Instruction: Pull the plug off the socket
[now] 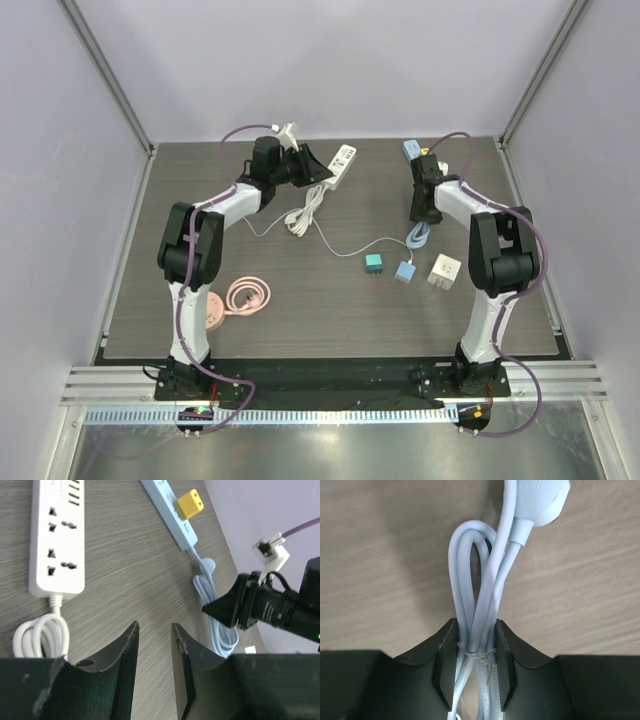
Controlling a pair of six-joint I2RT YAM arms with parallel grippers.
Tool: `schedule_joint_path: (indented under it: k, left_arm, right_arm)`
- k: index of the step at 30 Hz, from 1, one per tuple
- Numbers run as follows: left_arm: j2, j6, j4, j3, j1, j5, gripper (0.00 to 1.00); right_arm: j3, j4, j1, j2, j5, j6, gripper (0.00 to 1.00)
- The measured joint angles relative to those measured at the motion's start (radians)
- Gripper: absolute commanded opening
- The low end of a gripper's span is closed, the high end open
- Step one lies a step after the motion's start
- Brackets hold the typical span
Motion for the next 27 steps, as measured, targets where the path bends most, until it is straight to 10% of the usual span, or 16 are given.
schedule_joint_path:
  k: [2,10,27]
  left_arm:
    - [0.008,0.014,-0.01,0.024,-0.012,-0.007,0.35]
    - [0.082,0.077,-0.095,0.178,-0.121,-0.06,0.43]
    - [0.3,0.063,-0.173,0.461,-0.237,-0.161,0.42]
  right_arm:
    - [-0.06,0.014,-0.001,-0.028,-0.013,0.005,0.12]
    - [-0.162,0.015,-0.005,-0.148,-0.017,0.01,0.89]
    - [0.499,0.159,-0.122,0.246,-0.11,-0.124,0.95]
